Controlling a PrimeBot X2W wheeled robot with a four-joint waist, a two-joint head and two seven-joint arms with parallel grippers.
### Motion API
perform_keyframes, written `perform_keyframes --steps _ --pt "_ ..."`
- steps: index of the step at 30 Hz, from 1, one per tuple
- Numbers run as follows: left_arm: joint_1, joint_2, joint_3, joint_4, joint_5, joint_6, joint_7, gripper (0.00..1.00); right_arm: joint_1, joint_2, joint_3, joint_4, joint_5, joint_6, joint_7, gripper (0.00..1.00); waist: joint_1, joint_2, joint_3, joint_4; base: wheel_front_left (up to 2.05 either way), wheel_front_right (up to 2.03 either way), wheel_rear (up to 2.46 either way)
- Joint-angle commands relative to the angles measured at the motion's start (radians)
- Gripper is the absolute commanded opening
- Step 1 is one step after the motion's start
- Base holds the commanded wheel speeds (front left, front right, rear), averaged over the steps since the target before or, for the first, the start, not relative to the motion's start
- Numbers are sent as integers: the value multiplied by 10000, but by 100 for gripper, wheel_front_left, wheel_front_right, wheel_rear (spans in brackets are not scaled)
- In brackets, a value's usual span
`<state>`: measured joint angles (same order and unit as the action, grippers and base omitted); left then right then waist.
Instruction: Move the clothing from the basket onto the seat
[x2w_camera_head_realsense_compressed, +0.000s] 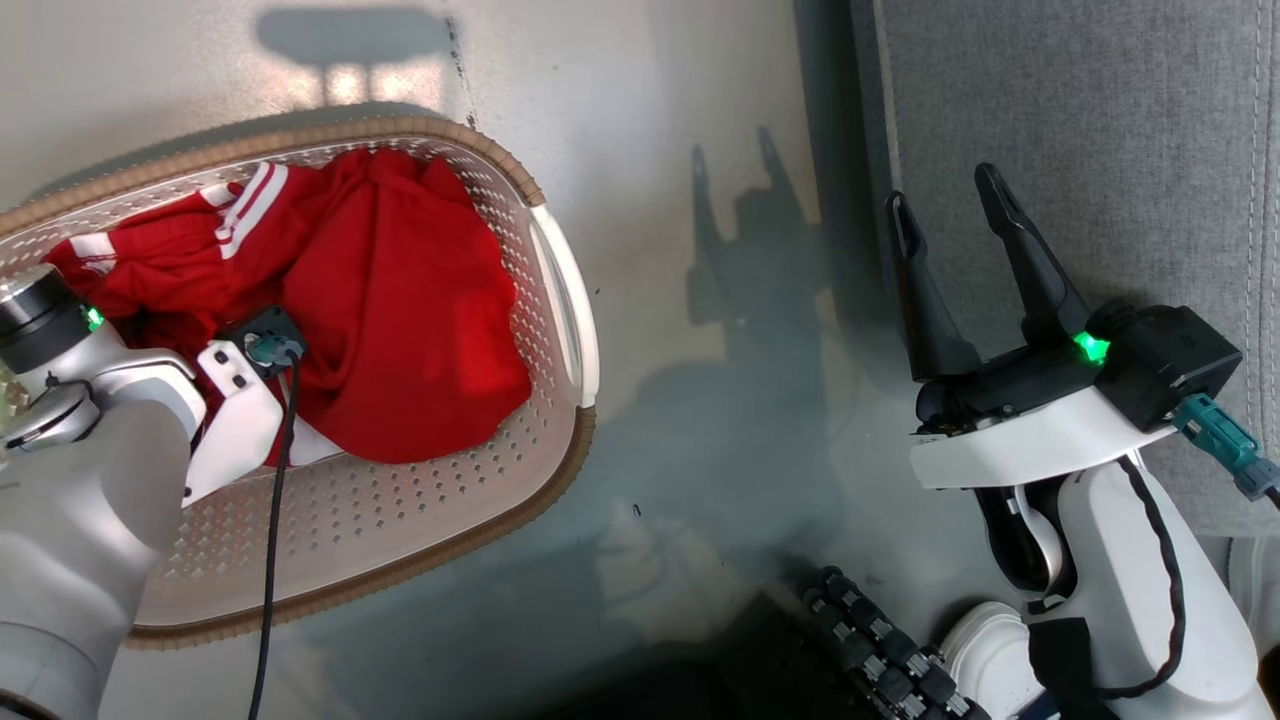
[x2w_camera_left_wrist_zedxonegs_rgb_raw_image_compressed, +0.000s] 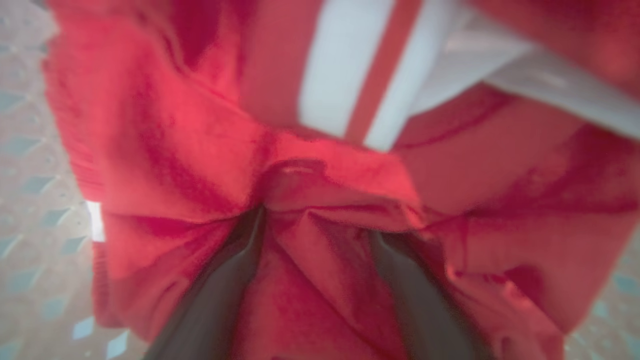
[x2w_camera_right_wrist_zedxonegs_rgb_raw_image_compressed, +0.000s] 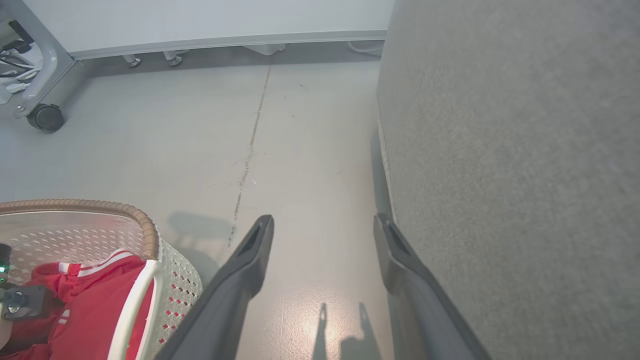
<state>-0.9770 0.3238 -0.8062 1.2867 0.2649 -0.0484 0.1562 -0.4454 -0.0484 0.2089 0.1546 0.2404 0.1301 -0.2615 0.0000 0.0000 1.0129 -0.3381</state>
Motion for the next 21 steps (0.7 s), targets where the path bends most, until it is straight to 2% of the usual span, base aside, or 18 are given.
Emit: perform_keyframes --steps 1,6,8,9,21 --pt "-89 146 -26 54 -36 -18 98 100 -30 -38 5 33 31 12 -48 100 0 0 34 -45 0 0 0" --pt "2 356 -5 64 -251 -164 272 100 38 -44 54 -97 155 8 -48 100 0 0 25 -166 0 0 0" --pt "35 411 43 85 -352 -276 449 9 84 -43 83 -126 177 8 -48 100 0 0 10 -199 0 0 0" --pt "29 416 37 85 -383 -302 455 0 107 -43 94 -125 195 8 -48 100 0 0 3 -215 0 0 0" --pt "363 560 -4 47 -817 -384 184 0 -169 -38 266 190 171 8 -48 100 0 0 -546 -495 0 0 0"
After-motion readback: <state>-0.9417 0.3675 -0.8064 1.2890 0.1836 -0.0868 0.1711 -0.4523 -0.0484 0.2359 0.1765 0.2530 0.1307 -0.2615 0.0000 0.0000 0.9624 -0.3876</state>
